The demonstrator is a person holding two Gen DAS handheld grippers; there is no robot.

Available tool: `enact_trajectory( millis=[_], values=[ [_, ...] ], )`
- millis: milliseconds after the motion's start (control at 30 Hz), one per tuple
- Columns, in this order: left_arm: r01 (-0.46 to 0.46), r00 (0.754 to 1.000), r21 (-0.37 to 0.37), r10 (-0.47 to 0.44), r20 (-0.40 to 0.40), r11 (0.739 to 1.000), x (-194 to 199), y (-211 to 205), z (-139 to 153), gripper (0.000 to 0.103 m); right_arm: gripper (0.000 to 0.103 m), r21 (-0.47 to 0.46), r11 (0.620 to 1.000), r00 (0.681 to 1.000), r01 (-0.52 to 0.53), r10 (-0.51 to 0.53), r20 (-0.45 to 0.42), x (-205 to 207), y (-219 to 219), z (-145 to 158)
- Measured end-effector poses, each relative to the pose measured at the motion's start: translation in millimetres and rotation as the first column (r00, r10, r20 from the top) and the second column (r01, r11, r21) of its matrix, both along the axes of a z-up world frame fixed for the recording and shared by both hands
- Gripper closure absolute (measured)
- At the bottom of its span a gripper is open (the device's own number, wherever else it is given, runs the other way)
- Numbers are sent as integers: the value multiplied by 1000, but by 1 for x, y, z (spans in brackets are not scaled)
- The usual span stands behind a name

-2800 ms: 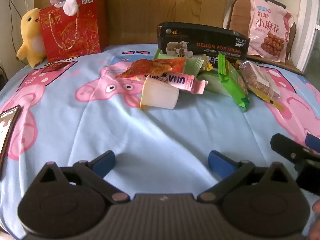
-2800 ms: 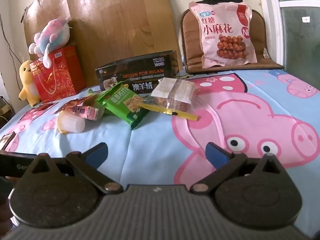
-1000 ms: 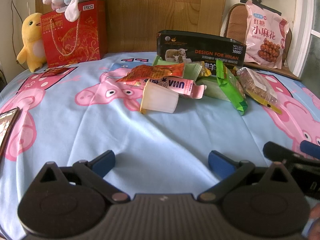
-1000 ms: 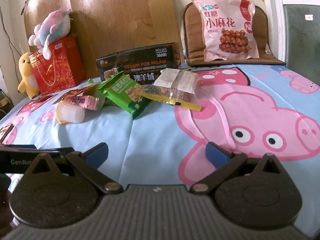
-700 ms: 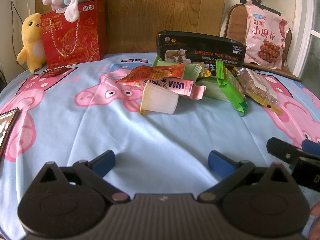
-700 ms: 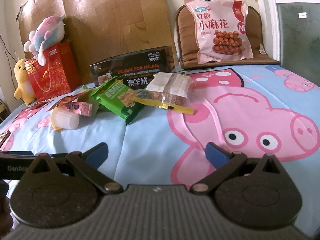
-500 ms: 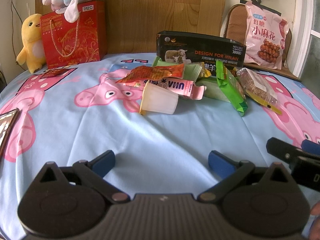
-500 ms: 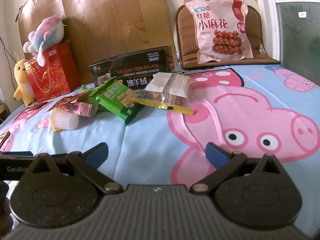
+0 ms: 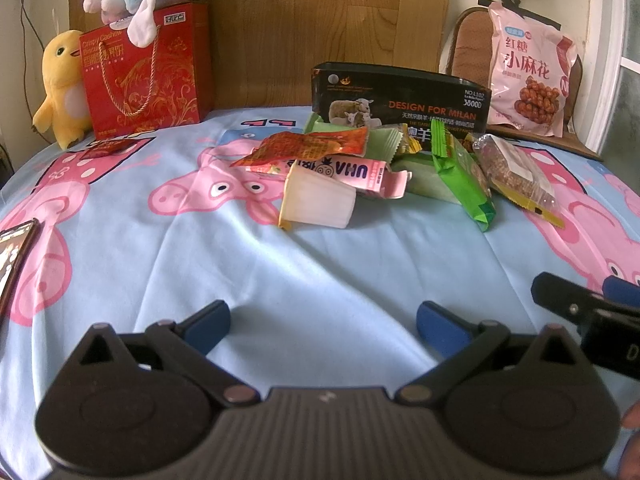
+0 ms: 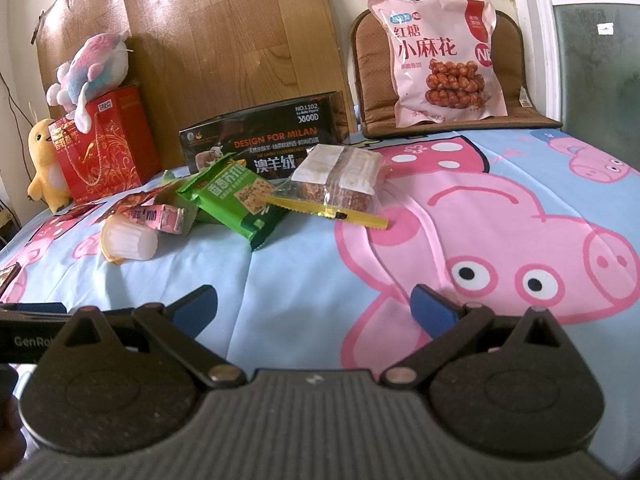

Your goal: Organize snacks

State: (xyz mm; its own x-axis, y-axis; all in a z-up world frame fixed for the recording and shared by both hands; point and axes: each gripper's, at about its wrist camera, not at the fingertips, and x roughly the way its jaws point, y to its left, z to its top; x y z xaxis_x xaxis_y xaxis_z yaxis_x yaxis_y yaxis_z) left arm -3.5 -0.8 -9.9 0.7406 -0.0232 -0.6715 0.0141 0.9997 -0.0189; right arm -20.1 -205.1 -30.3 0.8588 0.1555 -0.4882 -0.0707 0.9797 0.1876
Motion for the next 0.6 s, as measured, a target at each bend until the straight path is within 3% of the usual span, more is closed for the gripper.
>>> enact_trajectory(
  millis=[600],
  values=[
    [1,1000,5,-1,2,1000,-1,-1,-1,0,1,1,1000,1000,2,-2,2,0,0,0]
  ],
)
